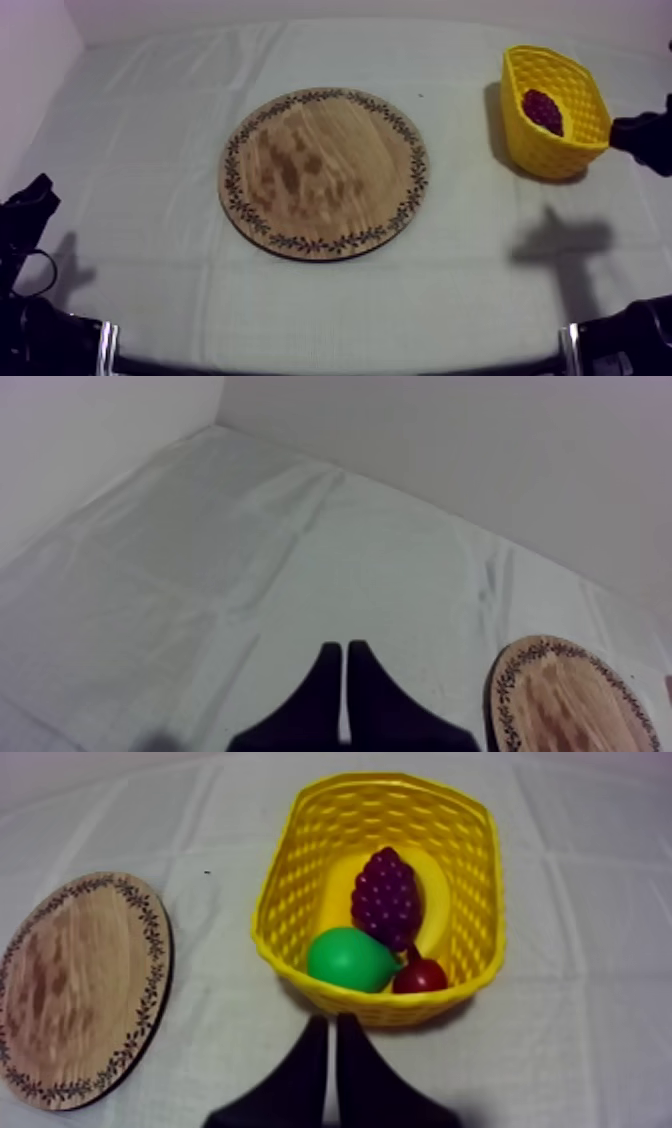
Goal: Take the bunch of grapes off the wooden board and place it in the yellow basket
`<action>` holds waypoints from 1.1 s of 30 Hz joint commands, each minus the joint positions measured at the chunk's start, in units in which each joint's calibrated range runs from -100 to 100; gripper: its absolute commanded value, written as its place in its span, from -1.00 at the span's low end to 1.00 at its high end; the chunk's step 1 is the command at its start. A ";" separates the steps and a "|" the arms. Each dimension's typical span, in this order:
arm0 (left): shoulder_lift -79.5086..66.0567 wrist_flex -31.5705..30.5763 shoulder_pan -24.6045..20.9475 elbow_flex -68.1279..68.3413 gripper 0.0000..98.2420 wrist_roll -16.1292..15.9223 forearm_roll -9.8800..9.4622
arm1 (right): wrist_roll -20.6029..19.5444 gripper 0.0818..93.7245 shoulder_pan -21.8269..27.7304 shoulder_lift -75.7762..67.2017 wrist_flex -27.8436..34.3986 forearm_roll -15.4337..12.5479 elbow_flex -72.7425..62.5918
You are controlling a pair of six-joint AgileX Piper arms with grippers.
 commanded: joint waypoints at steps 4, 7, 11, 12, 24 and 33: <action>0.03 0.03 -0.01 0.04 -1.00 0.00 0.01 | 6.71 -1.00 0.63 -10.70 -2.01 -5.45 8.32; 0.03 0.03 -0.01 0.04 -1.00 0.00 0.01 | 8.36 -1.00 0.90 -15.12 -2.65 -7.41 12.11; 0.03 0.03 -0.01 0.04 -1.00 0.00 0.01 | 10.11 -1.00 1.05 -21.13 -3.10 -9.55 17.60; 0.03 0.03 -0.01 0.04 -1.00 0.00 0.01 | 9.13 -1.00 0.93 -22.47 -3.27 -8.99 18.69; 0.03 0.03 -0.01 0.04 -1.00 0.00 0.01 | -3.11 -0.99 -1.11 -34.15 -1.30 0.26 23.35; 0.03 0.03 -0.01 0.04 -1.00 0.00 0.01 | -0.83 -0.99 -0.55 -34.90 -7.82 3.58 25.69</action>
